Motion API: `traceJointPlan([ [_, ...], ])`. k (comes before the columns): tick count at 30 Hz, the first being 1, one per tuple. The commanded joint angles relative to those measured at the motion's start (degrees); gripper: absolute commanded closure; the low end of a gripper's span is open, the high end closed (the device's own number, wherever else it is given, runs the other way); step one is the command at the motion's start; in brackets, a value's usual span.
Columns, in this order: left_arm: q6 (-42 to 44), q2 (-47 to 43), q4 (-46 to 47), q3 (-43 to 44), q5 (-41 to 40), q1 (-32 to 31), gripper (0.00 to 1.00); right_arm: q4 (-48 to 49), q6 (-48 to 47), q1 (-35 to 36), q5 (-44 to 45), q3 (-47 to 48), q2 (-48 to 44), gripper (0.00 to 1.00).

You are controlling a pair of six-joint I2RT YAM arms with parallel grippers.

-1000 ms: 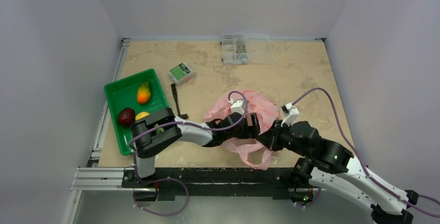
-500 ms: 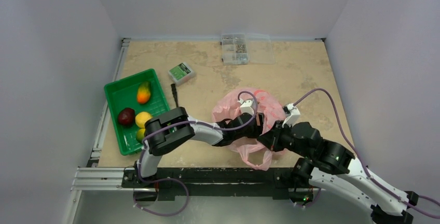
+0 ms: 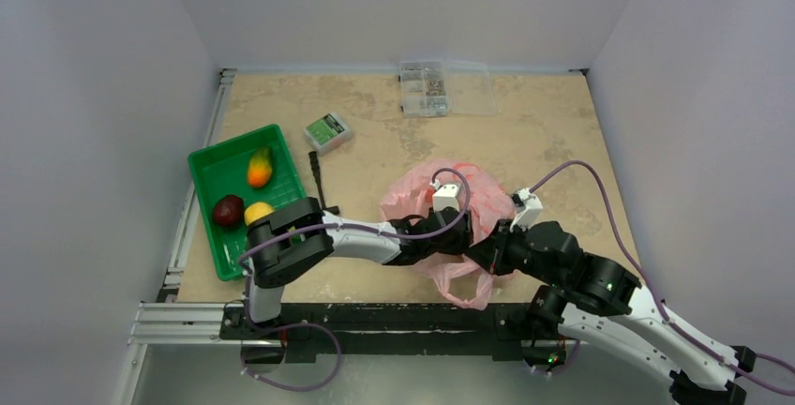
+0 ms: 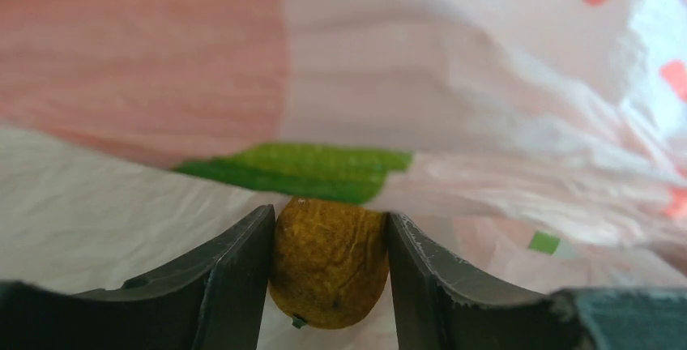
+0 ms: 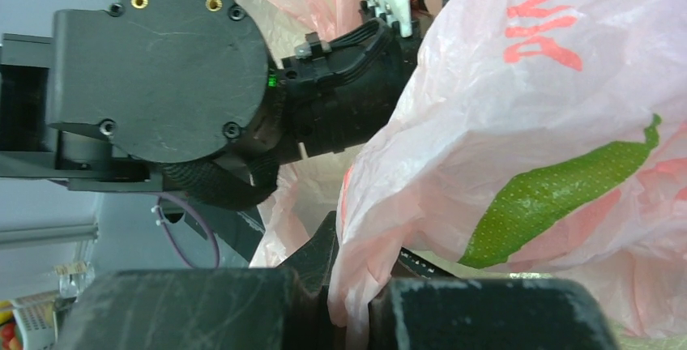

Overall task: Take the fake fruits out of the plastic bag
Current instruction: Take out the fake fruit from the plastic bag.

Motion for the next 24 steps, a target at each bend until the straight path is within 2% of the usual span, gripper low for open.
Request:
traceJointPlan([
  [1,5.5,-5.1,-3.6,-2.0,-1.1,0.0,0.72,1.0,0.7,-0.1,-1.0,0.0,0.0,1.00],
  [5,8.0,-7.9,1.0,-4.0,2.2,0.3,0.79,1.5,0.4,-0.1,-1.1,0.0,0.7,1.00],
  [6,8.9,-8.7,1.8,-4.5,3.3,0.4,0.84,1.5,0.3,-0.1,-1.1,0.0,0.9,1.00],
  [8,11.2,-9.8,3.0,-4.9,5.1,0.6,0.88,1.6,0.2,-0.1,-1.1,-0.2,1.0,1.00],
  [11,13.5,-10.9,2.6,-5.3,5.2,0.7,1.00,2.3,0.3,-0.1,-1.9,-1.1,0.8,1.00],
  [14,16.0,-13.6,1.2,-6.9,2.7,0.7,1.00,2.4,0.2,-0.1,-2.2,-1.2,0.5,1.00],
  [16,20.3,-15.6,-2.0,-6.6,1.4,0.7,1.00,2.2,0.2,-0.1,-2.1,-1.4,0.3,1.00],
  [21,27.8,-21.1,-18.6,-3.4,-6.4,0.6,1.00,1.9,0.2,-0.1,-1.9,-1.3,0.1,1.00],
  [24,35.4,-25.1,-22.7,-4.1,-3.8,0.6,1.00,1.9,0.4,-0.1,-1.7,-1.3,0.3,1.00],
])
